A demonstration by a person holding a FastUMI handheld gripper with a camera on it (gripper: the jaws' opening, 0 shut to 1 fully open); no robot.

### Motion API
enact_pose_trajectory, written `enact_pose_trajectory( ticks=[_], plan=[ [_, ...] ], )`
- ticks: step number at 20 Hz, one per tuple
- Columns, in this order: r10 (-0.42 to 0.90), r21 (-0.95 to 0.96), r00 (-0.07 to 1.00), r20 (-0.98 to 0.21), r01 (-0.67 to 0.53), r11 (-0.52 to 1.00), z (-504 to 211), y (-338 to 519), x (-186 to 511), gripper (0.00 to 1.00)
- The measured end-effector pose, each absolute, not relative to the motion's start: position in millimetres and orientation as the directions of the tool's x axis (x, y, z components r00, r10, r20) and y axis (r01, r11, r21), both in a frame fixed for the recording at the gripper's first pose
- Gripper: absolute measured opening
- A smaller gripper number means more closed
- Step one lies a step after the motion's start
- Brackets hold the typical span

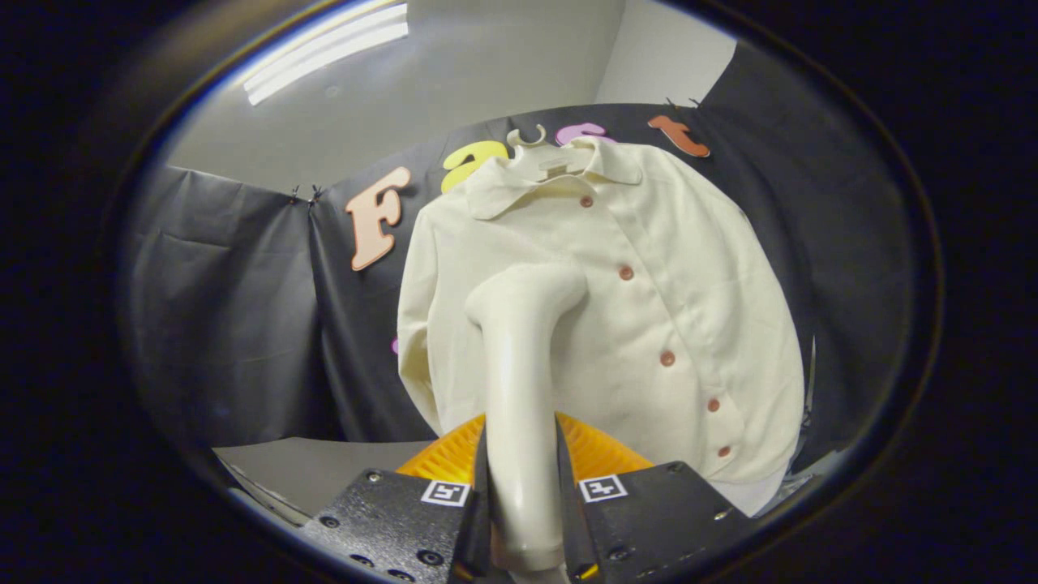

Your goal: Iron the clothes twice with a garment steamer, once on the left side and once on the right side.

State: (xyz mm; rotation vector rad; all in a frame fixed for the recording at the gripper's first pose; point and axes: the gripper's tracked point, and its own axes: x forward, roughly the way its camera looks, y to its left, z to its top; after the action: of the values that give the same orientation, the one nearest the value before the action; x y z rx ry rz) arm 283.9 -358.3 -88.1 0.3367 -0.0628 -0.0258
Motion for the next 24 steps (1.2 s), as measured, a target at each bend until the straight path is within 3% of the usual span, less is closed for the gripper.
enact_pose_trajectory(
  ticks=[24],
  plan=[
    [-0.001,0.458,0.984,-0.177,0.084,0.885,-298,-353,217,0.35]
  ],
)
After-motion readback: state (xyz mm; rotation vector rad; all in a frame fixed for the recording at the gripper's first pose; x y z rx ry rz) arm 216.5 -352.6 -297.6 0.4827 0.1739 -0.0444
